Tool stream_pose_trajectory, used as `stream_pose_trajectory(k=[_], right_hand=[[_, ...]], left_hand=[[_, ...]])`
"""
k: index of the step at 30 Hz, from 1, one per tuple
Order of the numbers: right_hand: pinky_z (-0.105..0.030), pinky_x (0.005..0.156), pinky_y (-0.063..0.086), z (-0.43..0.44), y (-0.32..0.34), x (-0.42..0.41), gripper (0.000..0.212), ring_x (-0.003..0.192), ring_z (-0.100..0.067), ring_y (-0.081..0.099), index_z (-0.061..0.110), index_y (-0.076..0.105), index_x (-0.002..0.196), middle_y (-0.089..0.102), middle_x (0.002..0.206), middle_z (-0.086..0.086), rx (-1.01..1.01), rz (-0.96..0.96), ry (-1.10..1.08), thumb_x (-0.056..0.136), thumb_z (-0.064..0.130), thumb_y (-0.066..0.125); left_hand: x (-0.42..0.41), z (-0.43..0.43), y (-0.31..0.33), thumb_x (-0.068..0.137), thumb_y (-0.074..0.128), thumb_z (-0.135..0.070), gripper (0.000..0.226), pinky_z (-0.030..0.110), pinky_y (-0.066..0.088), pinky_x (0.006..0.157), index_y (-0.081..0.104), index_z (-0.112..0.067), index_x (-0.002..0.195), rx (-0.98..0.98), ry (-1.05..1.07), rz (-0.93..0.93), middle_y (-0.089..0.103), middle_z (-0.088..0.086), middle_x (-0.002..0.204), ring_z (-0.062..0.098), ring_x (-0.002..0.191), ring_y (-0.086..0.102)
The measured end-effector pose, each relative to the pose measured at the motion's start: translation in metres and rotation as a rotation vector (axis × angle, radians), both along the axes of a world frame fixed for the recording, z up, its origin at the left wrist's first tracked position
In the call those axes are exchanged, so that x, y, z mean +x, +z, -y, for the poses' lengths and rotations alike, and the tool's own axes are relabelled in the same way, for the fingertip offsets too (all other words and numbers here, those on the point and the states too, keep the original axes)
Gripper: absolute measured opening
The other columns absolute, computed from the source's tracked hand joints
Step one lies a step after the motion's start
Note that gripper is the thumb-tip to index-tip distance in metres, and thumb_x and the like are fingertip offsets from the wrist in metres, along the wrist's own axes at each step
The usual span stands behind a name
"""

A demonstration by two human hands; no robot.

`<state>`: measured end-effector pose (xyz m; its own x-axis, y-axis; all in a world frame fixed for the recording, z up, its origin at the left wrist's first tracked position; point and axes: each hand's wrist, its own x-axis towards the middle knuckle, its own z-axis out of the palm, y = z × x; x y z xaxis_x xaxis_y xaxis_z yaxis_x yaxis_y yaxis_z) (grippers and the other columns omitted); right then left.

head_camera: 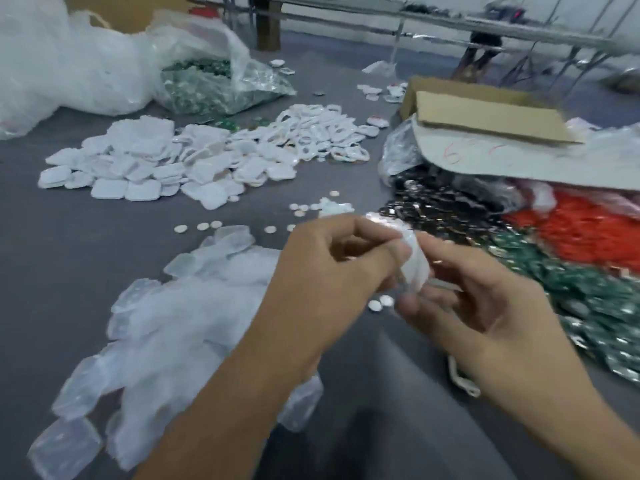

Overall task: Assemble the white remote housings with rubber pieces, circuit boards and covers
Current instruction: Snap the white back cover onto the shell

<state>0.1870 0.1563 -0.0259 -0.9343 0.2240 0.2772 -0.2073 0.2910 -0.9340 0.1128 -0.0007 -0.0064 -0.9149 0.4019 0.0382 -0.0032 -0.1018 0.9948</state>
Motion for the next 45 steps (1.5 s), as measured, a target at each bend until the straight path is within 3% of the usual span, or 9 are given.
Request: stream_pose_trajectory(k=[5, 12, 20, 24, 29, 32, 34, 38, 45], right_hand=[[-0.023, 0.084, 0.056, -0.033, -0.012, 0.042, 0.047, 0.103, -0.014, 0.071, 0.018, 0.069, 0.116, 0.074, 0.11, 0.002, 0.008, -0.085, -0.035, 0.08, -0.012, 0.073], [-0.021, 0.087, 0.055, -0.06, -0.029, 0.052, 0.054, 0.109, -0.015, 0.07, 0.012, 0.066, 0.119, 0.074, 0.116, 0.002, -0.191, -0.121, 0.038, 0.082, -0.026, 0.06], [-0.018, 0.081, 0.054, -0.066, -0.048, 0.046, 0.049, 0.095, -0.012, 0.072, 0.015, 0.07, 0.122, 0.072, 0.107, 0.0, -0.157, -0.115, 0.003, 0.078, -0.005, 0.076], [-0.025, 0.076, 0.055, -0.069, -0.056, 0.041, 0.062, 0.079, -0.015, 0.068, 0.039, 0.064, 0.131, 0.066, 0.093, 0.004, 0.131, -0.104, -0.169, 0.078, 0.016, 0.084], [-0.018, 0.078, 0.051, -0.077, -0.058, 0.039, 0.063, 0.086, -0.014, 0.065, 0.036, 0.06, 0.135, 0.058, 0.093, 0.011, 0.376, -0.091, -0.1, 0.081, 0.012, 0.081], [-0.021, 0.083, 0.053, -0.075, -0.059, 0.04, 0.056, 0.101, -0.015, 0.064, 0.033, 0.059, 0.133, 0.058, 0.114, 0.011, 0.329, -0.094, -0.113, 0.084, 0.012, 0.078], [-0.03, 0.087, 0.055, -0.077, -0.061, 0.043, 0.049, 0.114, -0.019, 0.061, 0.033, 0.06, 0.13, 0.054, 0.13, 0.008, 0.282, -0.088, -0.183, 0.085, 0.021, 0.075], [-0.022, 0.08, 0.052, -0.087, -0.058, 0.053, 0.054, 0.099, -0.014, 0.063, 0.044, 0.056, 0.131, 0.059, 0.113, 0.011, 0.291, -0.004, -0.302, 0.083, 0.036, 0.079], [-0.011, 0.082, 0.034, -0.101, -0.037, 0.114, 0.05, 0.097, 0.001, 0.046, 0.041, 0.061, 0.125, 0.042, 0.102, 0.016, 0.715, 0.397, -0.214, 0.078, 0.047, 0.079]], left_hand=[[0.03, -0.04, -0.014, 0.074, 0.08, -0.025, 0.01, 0.023, 0.059, 0.073, 0.075, -0.019, 0.08, 0.124, -0.292, 0.222, 0.074, 0.009, 0.082, 0.017, 0.077, 0.069], [0.032, -0.076, -0.041, 0.08, 0.078, -0.011, 0.009, 0.017, 0.055, 0.067, 0.074, -0.02, 0.078, 0.282, -0.452, 0.374, 0.072, 0.004, 0.079, 0.011, 0.069, 0.069], [0.025, -0.069, -0.058, 0.083, 0.079, -0.015, 0.014, 0.021, 0.055, 0.074, 0.069, -0.019, 0.093, 0.356, -0.425, 0.235, 0.068, 0.005, 0.082, 0.013, 0.071, 0.064], [0.029, -0.073, -0.064, 0.082, 0.081, -0.025, 0.021, 0.031, 0.057, 0.088, 0.076, -0.019, 0.101, 0.187, -0.257, 0.053, 0.074, 0.007, 0.096, 0.018, 0.089, 0.068], [0.026, -0.075, -0.067, 0.084, 0.076, -0.022, 0.016, 0.021, 0.056, 0.078, 0.077, -0.018, 0.1, 0.159, -0.141, -0.038, 0.077, 0.005, 0.094, 0.011, 0.085, 0.071], [0.026, -0.074, -0.068, 0.086, 0.078, -0.028, 0.017, 0.02, 0.055, 0.078, 0.075, -0.026, 0.103, 0.123, -0.155, -0.077, 0.077, 0.0, 0.096, 0.01, 0.087, 0.072], [0.03, -0.072, -0.07, 0.077, 0.085, -0.047, 0.036, 0.018, 0.052, 0.082, 0.07, -0.037, 0.109, -0.004, -0.139, -0.168, 0.073, -0.007, 0.106, 0.01, 0.096, 0.07], [0.038, -0.064, -0.083, 0.052, 0.081, -0.08, 0.093, 0.011, 0.04, 0.091, 0.039, -0.056, 0.131, -0.532, -0.271, -0.528, 0.04, -0.033, 0.123, -0.001, 0.12, 0.045], [0.033, -0.058, -0.074, 0.079, 0.082, -0.031, 0.069, 0.011, 0.043, 0.089, 0.042, -0.043, 0.134, -0.477, -0.383, -0.513, 0.059, -0.023, 0.114, 0.0, 0.111, 0.058]])
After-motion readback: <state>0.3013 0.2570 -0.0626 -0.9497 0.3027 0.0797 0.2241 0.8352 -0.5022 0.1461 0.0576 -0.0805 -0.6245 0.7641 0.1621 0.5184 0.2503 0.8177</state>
